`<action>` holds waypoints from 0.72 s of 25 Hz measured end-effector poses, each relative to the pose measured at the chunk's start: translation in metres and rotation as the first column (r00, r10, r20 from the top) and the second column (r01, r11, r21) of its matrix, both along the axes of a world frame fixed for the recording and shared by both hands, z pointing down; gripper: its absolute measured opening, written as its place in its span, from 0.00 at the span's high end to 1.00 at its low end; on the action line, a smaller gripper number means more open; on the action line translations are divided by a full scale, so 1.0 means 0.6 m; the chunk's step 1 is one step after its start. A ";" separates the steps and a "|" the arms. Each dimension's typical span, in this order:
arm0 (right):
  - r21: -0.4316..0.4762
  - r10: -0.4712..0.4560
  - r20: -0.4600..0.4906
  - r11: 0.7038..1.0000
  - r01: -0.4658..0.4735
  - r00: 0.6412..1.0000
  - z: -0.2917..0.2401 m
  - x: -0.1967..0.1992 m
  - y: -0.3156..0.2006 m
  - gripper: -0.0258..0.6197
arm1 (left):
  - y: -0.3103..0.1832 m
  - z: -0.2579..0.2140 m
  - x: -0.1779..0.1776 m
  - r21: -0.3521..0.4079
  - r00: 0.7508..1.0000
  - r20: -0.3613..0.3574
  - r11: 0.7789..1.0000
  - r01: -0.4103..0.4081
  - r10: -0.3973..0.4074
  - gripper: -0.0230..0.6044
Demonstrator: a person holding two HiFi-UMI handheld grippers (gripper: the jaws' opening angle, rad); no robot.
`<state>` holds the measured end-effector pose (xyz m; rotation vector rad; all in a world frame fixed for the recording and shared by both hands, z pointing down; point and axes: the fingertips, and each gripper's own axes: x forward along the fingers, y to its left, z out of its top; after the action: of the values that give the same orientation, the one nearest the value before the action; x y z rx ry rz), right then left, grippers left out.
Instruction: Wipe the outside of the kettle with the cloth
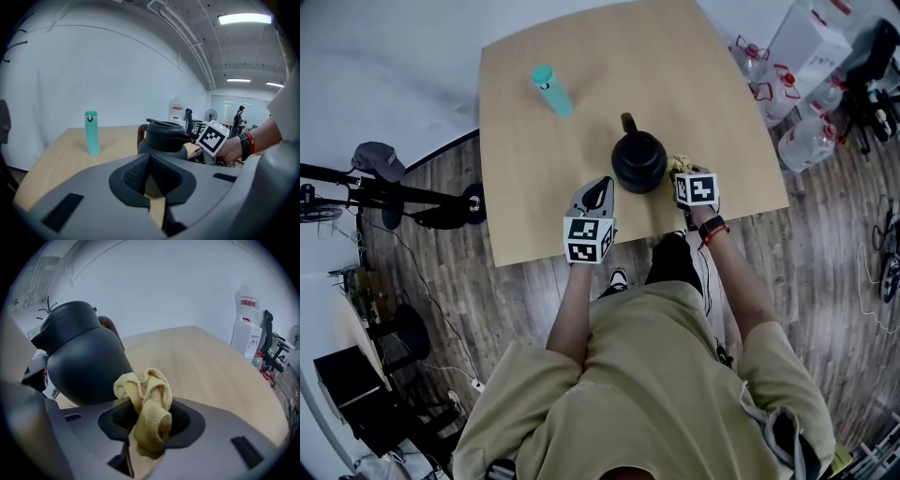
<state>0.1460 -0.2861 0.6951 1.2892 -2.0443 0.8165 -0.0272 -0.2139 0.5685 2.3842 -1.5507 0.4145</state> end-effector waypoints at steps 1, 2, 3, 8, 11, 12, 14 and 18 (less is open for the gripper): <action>0.001 -0.006 -0.002 1.000 0.006 1.000 0.001 0.002 -0.007 0.70 | -0.004 0.002 0.001 -0.002 1.000 0.002 1.000 0.005 -0.005 0.92; 0.002 -0.012 -0.004 1.000 0.012 1.000 0.003 0.003 -0.014 0.70 | -0.009 0.004 0.001 -0.004 1.000 0.005 1.000 0.011 -0.011 0.92; 0.005 -0.020 -0.007 1.000 0.020 1.000 0.004 0.002 -0.021 0.69 | -0.013 0.006 0.000 -0.006 1.000 0.008 1.000 0.018 -0.018 0.92; 0.021 -0.074 0.008 0.997 0.074 0.997 0.004 -0.010 -0.039 0.70 | -0.031 0.007 -0.014 -0.011 0.999 0.003 0.999 0.048 -0.048 0.92; 0.034 -0.074 0.017 0.997 0.073 0.997 -0.002 -0.012 -0.042 0.69 | -0.031 0.011 -0.018 -0.018 0.999 -0.004 0.999 0.049 -0.049 0.92; 0.039 -0.068 0.023 0.997 0.067 0.997 -0.004 -0.010 -0.041 0.69 | -0.029 0.014 -0.016 -0.021 0.999 -0.006 0.999 0.048 -0.048 0.92; 0.045 -0.058 0.047 0.997 0.056 0.997 -0.008 -0.007 -0.032 0.69 | -0.023 0.019 -0.009 -0.028 0.999 -0.010 0.999 0.040 -0.040 0.92; 0.053 -0.025 0.072 0.998 0.021 0.997 -0.026 -0.008 0.007 0.69 | -0.007 0.018 -0.011 -0.025 1.000 -0.020 1.000 0.011 -0.012 0.92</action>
<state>0.1412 -0.2821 0.6797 1.2793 -2.1466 0.8156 -0.0341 -0.2179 0.5791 2.3528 -1.5410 0.4034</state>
